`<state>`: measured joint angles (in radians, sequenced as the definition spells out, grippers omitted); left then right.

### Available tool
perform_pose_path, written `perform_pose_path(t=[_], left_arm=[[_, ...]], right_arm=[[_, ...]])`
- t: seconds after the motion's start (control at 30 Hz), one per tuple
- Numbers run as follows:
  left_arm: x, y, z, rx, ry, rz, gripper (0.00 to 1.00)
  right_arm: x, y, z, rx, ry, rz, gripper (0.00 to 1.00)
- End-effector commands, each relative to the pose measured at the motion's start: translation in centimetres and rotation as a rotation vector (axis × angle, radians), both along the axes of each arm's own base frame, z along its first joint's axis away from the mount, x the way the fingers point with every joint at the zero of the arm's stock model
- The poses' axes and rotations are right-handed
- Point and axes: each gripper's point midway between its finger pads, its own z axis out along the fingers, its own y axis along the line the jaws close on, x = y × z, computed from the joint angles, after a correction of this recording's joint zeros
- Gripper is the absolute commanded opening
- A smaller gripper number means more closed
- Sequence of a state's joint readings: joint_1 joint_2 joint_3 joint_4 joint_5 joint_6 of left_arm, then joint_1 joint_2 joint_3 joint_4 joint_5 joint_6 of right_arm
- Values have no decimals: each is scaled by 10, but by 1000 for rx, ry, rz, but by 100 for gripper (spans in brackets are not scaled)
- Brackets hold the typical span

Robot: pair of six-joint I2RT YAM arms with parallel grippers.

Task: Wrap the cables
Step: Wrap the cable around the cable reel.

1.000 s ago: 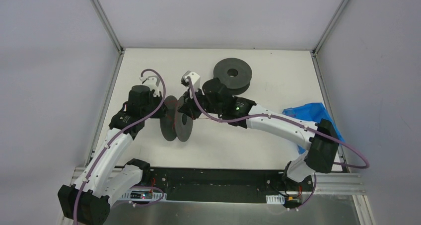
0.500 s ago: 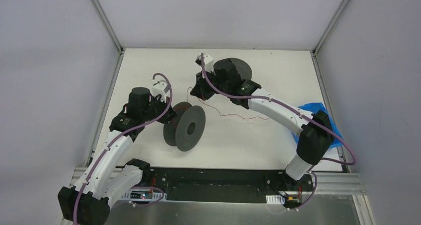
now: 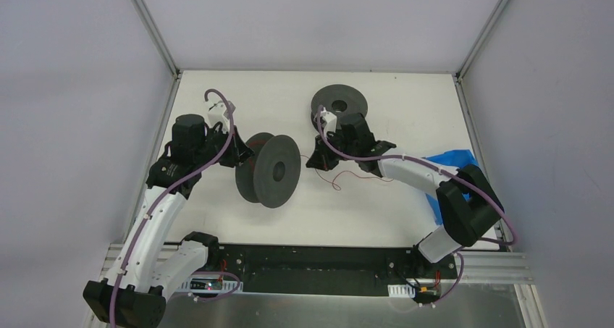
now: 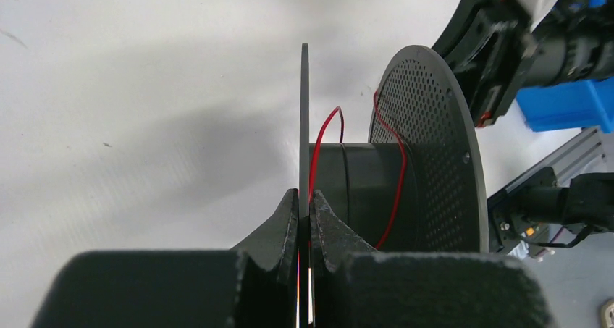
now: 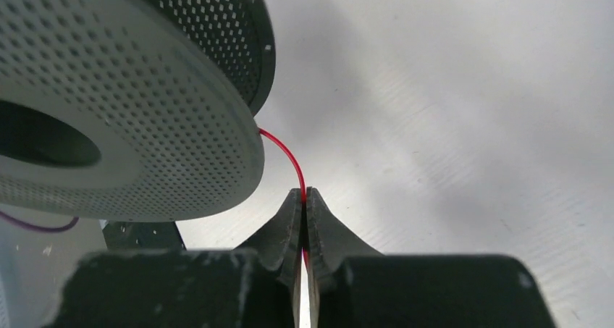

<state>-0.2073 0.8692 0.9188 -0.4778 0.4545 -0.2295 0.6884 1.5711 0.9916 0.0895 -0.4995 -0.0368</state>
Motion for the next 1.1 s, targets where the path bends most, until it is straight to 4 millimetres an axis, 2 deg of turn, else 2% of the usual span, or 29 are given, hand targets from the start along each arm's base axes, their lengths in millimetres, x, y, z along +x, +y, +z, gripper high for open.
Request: perform_pose_path(t=[0.0,0.17,0.27,0.4,0.53,0.67,0.87,1.07], left_arm=[[-1,-6,38,-92,-41,13,0],[0,2,41,-79,-37,66,0],[2,5,43,-82,-37,94,0],[5,10,39,-71,-29,135,0],[10,22,40,-70,-33,226,0],[16,38,50,-69,-65,340,0],[27,41,72,-203,-103,435,0],[34,52,83,-288,-105,535,0]], right_arm=[[-17,16,28,165,-122,155,5],[-22,13,1,166,-118,166,10],[-22,12,-27,147,-92,156,18],[-26,13,-54,182,-72,145,19],[-27,13,-66,178,-68,128,15],[-39,13,-73,156,-59,124,14],[-67,27,-87,101,-35,93,14],[-99,49,-98,101,-10,140,13]])
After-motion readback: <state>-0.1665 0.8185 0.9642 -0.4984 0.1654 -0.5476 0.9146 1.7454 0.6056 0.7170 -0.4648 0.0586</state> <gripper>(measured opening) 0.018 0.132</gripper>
